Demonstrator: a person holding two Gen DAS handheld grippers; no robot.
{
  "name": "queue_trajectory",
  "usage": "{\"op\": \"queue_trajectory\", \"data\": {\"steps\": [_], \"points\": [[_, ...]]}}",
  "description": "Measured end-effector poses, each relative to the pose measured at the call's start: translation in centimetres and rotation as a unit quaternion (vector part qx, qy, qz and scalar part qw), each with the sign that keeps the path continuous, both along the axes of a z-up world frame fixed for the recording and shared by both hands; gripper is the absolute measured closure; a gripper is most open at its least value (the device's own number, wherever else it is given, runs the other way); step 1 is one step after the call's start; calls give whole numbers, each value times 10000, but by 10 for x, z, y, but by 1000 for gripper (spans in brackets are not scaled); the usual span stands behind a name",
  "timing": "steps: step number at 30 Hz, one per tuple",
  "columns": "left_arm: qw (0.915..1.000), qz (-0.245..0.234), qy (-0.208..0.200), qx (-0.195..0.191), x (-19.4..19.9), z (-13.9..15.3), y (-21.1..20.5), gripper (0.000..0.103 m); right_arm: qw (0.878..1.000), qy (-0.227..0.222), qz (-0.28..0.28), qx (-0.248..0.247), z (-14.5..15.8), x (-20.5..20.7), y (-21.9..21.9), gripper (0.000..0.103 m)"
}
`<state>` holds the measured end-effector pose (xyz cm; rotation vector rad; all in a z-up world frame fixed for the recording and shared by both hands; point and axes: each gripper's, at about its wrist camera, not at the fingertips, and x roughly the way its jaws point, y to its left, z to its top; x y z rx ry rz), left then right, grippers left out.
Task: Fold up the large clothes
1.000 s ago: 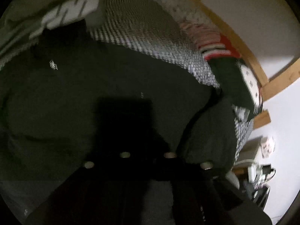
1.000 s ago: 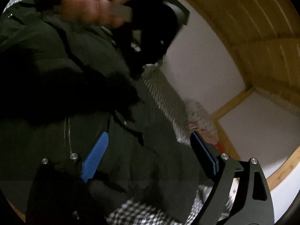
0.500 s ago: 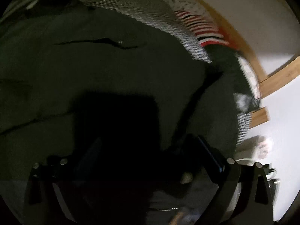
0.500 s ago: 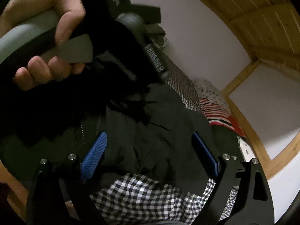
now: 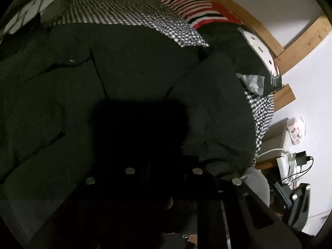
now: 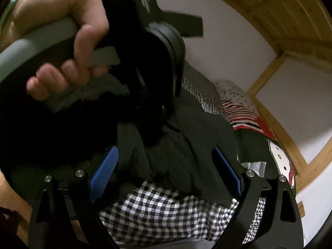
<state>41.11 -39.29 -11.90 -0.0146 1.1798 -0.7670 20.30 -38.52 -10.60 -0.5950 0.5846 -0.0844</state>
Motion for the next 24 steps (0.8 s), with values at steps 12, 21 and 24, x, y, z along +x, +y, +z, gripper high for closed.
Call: {"op": "queue_trajectory", "data": {"steps": [12,21,24], "points": [[9957,583,-656,-302,43,96,93,87,9945,-165,694,-773,-5,33,34,19],[9878,1064,-1132,-109,61,138,169,87,9914,-270,1086,-681,10,137,113,96],[9835,1318,-1234,45,74,145,206,87,9883,-344,1386,-546,16,155,144,98]]}}
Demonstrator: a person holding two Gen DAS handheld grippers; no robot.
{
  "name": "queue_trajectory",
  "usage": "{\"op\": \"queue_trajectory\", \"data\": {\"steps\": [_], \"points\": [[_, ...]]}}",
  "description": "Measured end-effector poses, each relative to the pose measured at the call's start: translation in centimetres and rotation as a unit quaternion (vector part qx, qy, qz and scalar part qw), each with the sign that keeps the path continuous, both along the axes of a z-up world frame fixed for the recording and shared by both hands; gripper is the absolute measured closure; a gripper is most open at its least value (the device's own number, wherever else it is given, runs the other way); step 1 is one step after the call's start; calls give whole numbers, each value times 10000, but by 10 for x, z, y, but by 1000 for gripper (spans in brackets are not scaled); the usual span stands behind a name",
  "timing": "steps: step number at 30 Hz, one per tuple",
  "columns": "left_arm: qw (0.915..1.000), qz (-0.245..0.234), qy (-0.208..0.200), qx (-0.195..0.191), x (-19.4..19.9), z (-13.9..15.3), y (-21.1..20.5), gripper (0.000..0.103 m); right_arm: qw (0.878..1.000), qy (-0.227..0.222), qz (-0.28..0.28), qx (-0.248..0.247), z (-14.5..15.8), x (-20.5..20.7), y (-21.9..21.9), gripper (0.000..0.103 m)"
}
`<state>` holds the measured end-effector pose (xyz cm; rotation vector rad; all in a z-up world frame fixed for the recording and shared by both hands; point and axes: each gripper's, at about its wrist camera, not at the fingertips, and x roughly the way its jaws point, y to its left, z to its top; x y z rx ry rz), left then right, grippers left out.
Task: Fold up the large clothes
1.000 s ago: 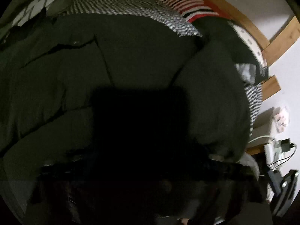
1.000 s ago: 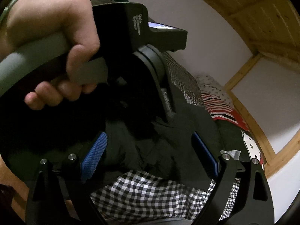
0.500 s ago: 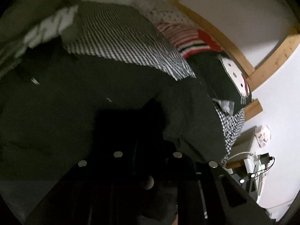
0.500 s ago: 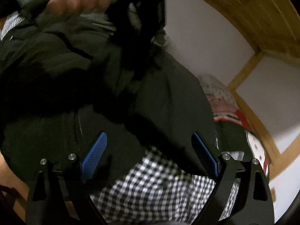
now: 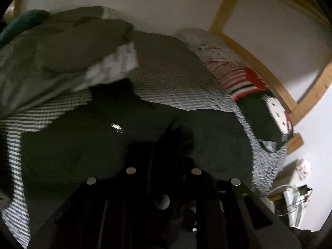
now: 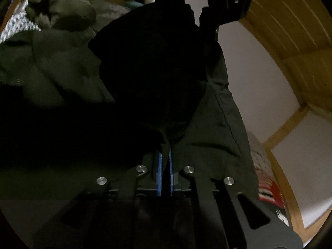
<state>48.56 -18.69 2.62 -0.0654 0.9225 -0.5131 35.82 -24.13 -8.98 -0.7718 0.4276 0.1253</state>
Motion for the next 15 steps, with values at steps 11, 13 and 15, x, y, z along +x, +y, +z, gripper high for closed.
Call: {"op": "queue_trajectory", "data": {"steps": [11,13,15], "points": [[9921,914,546,664,69,-64,127,87,9942,680,835,-18,-36,59,109,98],[9908,985,657,662,72,-83,139,86,9933,773,859,7,-44,62,114,98],[9899,1092,721,550,74,-97,149,80,9926,873,834,153,-46,64,114,95]]}}
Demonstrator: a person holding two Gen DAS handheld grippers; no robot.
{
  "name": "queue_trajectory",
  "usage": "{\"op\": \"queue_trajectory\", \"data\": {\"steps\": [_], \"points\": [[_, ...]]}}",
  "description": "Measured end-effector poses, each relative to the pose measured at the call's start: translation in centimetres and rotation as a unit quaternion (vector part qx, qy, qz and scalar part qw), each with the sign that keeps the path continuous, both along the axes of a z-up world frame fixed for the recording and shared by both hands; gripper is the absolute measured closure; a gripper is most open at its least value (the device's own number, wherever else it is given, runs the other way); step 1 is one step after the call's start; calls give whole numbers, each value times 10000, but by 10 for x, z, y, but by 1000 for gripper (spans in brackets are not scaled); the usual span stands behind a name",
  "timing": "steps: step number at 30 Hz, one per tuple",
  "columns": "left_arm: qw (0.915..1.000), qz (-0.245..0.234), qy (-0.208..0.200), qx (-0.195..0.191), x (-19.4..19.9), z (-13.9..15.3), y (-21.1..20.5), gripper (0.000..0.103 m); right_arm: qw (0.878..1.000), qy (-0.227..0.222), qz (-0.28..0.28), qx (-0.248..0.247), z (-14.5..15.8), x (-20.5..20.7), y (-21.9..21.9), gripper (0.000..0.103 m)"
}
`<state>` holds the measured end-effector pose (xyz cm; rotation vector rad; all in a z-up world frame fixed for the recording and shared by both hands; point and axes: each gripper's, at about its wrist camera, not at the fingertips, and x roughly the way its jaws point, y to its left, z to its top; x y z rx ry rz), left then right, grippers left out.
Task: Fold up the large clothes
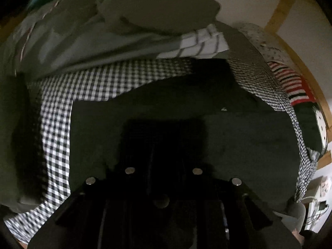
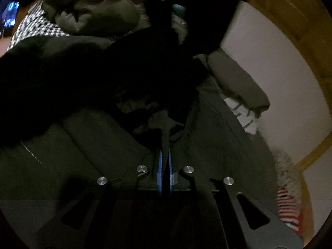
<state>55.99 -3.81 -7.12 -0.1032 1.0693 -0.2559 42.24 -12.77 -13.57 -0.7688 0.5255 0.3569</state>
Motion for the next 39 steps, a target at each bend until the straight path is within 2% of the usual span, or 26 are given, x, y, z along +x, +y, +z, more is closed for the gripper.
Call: {"op": "queue_trajectory", "data": {"steps": [1,2,3,4,5,6,7,9,11,12,14,15,16,18,19,21,22,24,27,29,30,31,32,34,37,39], "points": [[10000,70,-46,-4,1,-5,3,71,9999,67,23,123,2,0,-1,93],[9997,151,-127,156,1,-8,4,55,9994,153,97,293,8,-2,-6,77],[9987,252,-247,380,2,-12,5,42,9980,242,159,554,15,-4,-9,39],[9974,329,-331,544,3,-15,7,18,9946,204,166,999,31,-12,-24,19],[9948,449,-475,779,4,-20,9,10,9904,45,122,1373,44,-18,-37,4],[9943,472,-519,806,6,-26,13,9,9852,-75,15,1713,57,-22,-51,4],[9956,451,-478,671,8,-34,17,9,9807,-46,-347,1922,70,-17,-68,4],[9954,543,-608,498,4,-31,24,9,9724,-14,-1159,2025,80,-1,-102,4],[9923,757,-937,294,-10,-10,28,9,9532,545,-2105,2101,71,29,-147,4],[9896,890,-1122,160,-18,4,29,9,9472,761,-2246,2158,65,36,-159,4],[9802,1234,-1490,-422,-41,34,31,6,9307,1440,-2589,2147,42,62,-182,4],[9790,1259,-1486,-608,-46,37,27,6,9265,1589,-2682,2107,33,68,-183,4],[9818,1140,-1343,-709,-49,39,13,6,9219,1740,-2760,2089,24,76,-180,4],[9881,933,-1162,-382,-46,30,-15,6,9141,1873,-2908,2115,8,79,-178,3],[9896,847,-1157,101,-41,18,-35,6,9113,1924,-3004,2057,2,82,-178,3],[9862,844,-1063,952,-28,-11,-56,6,9125,1960,-3022,1941,-2,87,-178,3],[9841,846,-995,1207,-24,-23,-59,5,9136,1972,-2981,1938,-1,86,-177,3],[9840,983,-849,1221,-19,-51,-60,5,9205,1934,-2816,1897,-3,82,-177,3],[9759,966,-1151,1581,-24,-60,-68,4,9234,1795,-2677,2083,12,69,-174,3],[9760,974,-1232,1506,-25,-64,-64,4,9260,1366,-2735,2216,30,57,-179,3],[9764,971,-1239,1478,-26,-64,-64,4,9254,1254,-2909,2082,30,55,-182,3],[9764,965,-1248,1476,-25,-66,-63,4,9196,1405,-3157,1869,19,59,-188,3],[9761,950,-1264,1489,-24,-67,-64,4,9146,1637,-3190,1868,6,64,-193,3],[9751,958,-1284,1532,-26,-68,-61,4,9156,1536,-3047,2126,-7,63,-200,2],[9737,971,-1283,1612,-25,-72,-64,4,9102,1697,-3191,2023,2,61,-195,3],[9728,981,-1311,1640,-25,-74,-65,4,9053,1667,-3095,2384,17,48,-194,3]]}}
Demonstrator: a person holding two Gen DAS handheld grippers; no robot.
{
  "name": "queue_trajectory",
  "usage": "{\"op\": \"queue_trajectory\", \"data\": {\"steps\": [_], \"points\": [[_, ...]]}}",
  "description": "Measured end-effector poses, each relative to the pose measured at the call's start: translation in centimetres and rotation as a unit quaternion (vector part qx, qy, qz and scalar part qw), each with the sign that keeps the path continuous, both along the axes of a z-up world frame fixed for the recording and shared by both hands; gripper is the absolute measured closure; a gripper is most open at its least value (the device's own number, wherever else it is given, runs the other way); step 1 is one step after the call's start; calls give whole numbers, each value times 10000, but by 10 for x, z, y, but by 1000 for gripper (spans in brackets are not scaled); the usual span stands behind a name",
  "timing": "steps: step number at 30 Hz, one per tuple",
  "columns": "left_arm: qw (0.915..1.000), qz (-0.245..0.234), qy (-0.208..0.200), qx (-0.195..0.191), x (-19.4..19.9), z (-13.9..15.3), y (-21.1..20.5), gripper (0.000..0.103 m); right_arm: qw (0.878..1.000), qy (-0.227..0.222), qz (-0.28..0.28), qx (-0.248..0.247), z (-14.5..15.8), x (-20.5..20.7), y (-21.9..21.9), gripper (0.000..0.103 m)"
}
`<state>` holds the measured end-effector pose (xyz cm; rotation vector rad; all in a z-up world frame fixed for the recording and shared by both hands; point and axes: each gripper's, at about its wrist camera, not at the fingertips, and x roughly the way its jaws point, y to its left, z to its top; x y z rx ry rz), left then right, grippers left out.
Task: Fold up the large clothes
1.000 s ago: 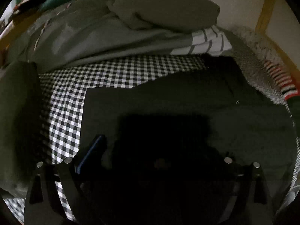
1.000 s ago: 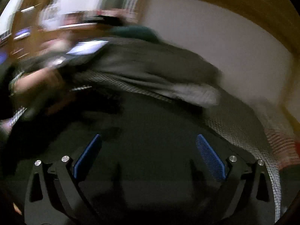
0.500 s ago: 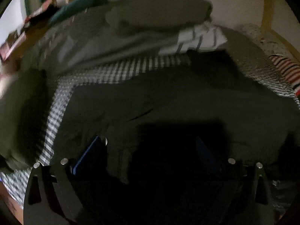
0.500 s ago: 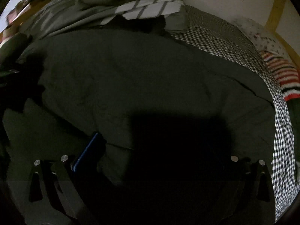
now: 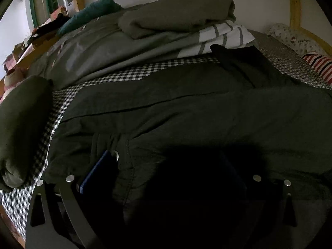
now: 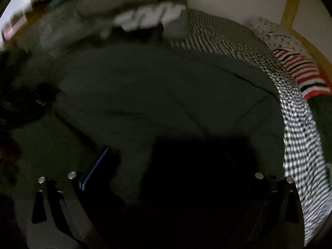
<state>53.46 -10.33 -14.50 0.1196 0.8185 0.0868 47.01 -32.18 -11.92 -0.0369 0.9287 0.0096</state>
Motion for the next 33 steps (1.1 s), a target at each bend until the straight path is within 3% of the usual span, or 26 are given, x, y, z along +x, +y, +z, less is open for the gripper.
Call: {"op": "queue_trajectory", "data": {"steps": [1,2,5,7,10,13,17,19,21,23,25,28,33], "points": [[10000,5,-30,30,0,-1,-1,4,9999,40,-19,126,0,-7,1,3],[10000,10,-55,48,-1,-2,-2,4,9998,175,-29,-53,-11,-9,5,3],[9998,41,-56,182,-2,-1,-6,4,9991,-9,95,-407,-29,-6,14,3],[9997,152,53,166,-10,8,-5,5,9992,207,-100,-317,-16,-5,12,3],[9995,201,-5,-261,-49,27,-2,5,9993,-108,-308,-162,5,-29,3,3],[9997,12,143,220,-55,2,-13,4,9991,136,-262,-292,-18,-36,-1,3],[9991,52,392,146,-57,10,-11,5,9990,-44,-259,-351,-12,-48,-2,3],[9995,-134,274,-55,-86,28,-8,5,9975,-415,-283,-506,2,-75,1,3],[9994,-205,169,-240,-121,33,-1,5,9972,-675,-132,-294,10,-103,1,3],[9990,-208,244,-305,-148,21,3,5,9987,-501,12,-97,-3,-125,4,3],[9975,-270,584,-300,-163,-14,5,5,9998,-60,139,-146,-37,-130,12,3],[9993,-278,125,-226,-180,-20,6,5,9987,-446,51,-230,-53,-141,14,3],[9992,-294,13,-260,-207,-16,6,5,9996,-132,25,-237,-49,-160,17,3]]}}
